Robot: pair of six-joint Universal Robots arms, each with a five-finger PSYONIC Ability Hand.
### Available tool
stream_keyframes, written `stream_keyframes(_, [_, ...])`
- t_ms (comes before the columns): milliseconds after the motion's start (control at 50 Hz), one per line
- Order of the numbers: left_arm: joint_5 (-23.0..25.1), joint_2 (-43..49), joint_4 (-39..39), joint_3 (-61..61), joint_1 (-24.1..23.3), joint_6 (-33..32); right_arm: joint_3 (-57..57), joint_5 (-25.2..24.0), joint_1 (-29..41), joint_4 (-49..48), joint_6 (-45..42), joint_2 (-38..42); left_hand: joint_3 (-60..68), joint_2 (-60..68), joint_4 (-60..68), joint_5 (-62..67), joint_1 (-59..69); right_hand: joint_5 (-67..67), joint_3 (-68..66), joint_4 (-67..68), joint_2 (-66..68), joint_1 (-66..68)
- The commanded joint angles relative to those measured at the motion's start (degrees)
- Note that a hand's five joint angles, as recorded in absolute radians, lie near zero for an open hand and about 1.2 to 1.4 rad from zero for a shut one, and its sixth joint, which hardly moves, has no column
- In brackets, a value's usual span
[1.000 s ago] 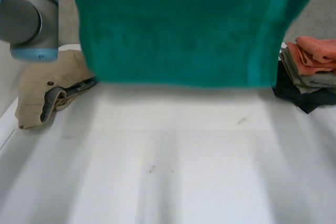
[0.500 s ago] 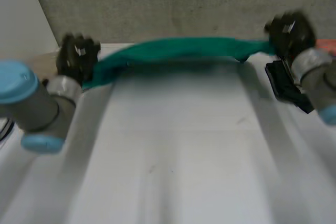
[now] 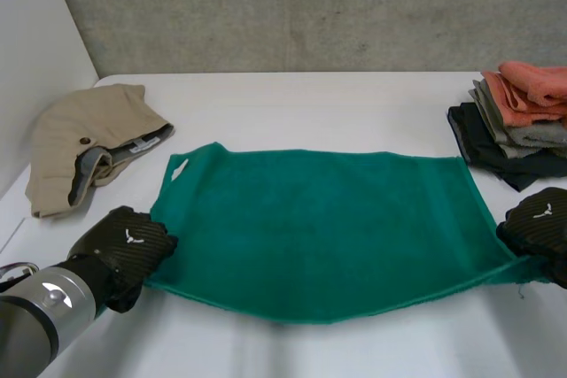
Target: Fold the laundry.
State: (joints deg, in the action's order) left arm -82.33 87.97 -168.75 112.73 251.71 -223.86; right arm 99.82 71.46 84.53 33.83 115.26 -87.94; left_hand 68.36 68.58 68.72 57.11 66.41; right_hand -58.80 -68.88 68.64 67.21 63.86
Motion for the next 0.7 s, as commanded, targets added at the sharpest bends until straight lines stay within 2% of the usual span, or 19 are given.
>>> stream_keyframes(20, [-0.03, 11.58, -11.12, -7.50, -0.17, -1.32, -3.56, 0.08, 2.21, -13.23, 10.40, 9.24, 11.64, 11.42, 11.28, 12.89, 13.59, -11.20, -11.12, 11.36, 12.79, 16.14])
stream_keyframes(100, [0.06, 19.40, -20.09, -13.12, -0.17, -1.41, -8.21, 3.14, 5.72, -21.50, 15.68, 17.95, 11.64, 11.42, 11.28, 12.89, 13.59, -11.20, -11.12, 11.36, 12.79, 16.14])
stream_keyframes(160, [0.15, 24.86, -24.94, -18.22, -0.17, -1.84, -11.12, 6.14, 7.75, -25.12, 17.19, 20.35, 11.64, 11.42, 11.28, 12.89, 13.59, -11.20, -11.12, 11.36, 12.79, 16.14])
stream_keyframes(300, [0.50, 36.47, -29.44, -32.11, -0.26, -2.90, -19.63, 9.75, 12.58, -34.96, 18.24, 26.67, 11.64, 11.42, 11.28, 12.89, 13.59, -11.20, -11.12, 11.36, 12.79, 16.14])
stream_keyframes(400, [0.24, 42.81, -30.40, -51.93, -0.26, -4.04, -31.42, 11.33, 15.05, -43.39, 24.65, 27.91, 11.64, 11.42, 11.28, 12.89, 13.59, -11.20, -11.12, 11.36, 12.79, 16.14])
stream_keyframes(440, [0.15, 42.82, -32.33, -57.16, -0.09, -3.43, -34.93, 11.94, 15.05, -47.78, 26.68, 27.65, 11.64, 11.42, 11.28, 12.89, 13.59, -11.20, -11.12, 11.36, 12.79, 16.14])
stream_keyframes(460, [-0.02, 42.64, -35.65, -61.09, 0.18, -2.82, -38.00, 12.73, 14.97, -53.55, 29.30, 27.30, 11.64, 11.42, 11.28, 12.89, 13.59, -11.20, -11.12, 11.36, 12.79, 16.14])
stream_keyframes(520, [0.06, 41.76, -43.04, -63.24, -0.08, -0.98, -41.36, 15.10, 15.49, -65.86, 33.35, 25.46, 11.64, 11.42, 11.28, 12.89, 13.59, -11.20, -11.12, 11.36, 12.79, 16.14])
stream_keyframes(540, [-0.20, 39.85, -48.54, -63.42, 0.26, 1.38, -41.72, 15.55, 15.49, -68.35, 34.06, 24.58, 11.64, 11.42, 11.28, 12.89, 13.59, -11.20, -11.12, 11.36, 12.79, 16.14])
stream_keyframes(560, [-0.29, 38.87, -50.51, -63.25, 0.44, 2.62, -41.72, 15.81, 15.49, -70.38, 34.50, 23.70, 11.64, 11.42, 11.28, 12.89, 13.59, -11.20, -11.12, 11.36, 12.79, 16.14])
stream_keyframes(620, [0.15, 34.22, -54.83, -61.06, 0.80, 7.36, -42.77, 15.38, 15.67, -71.72, 34.59, 22.64, 11.64, 11.42, 11.28, 12.89, 13.59, -11.20, -11.12, 11.36, 12.79, 16.14])
stream_keyframes(700, [0.33, 31.31, -52.74, -57.02, 2.72, 9.22, -43.22, 15.11, 15.93, -69.35, 34.68, 22.55, 11.64, 11.42, 11.28, 12.89, 13.59, -11.20, -11.12, 11.36, 12.79, 16.14])
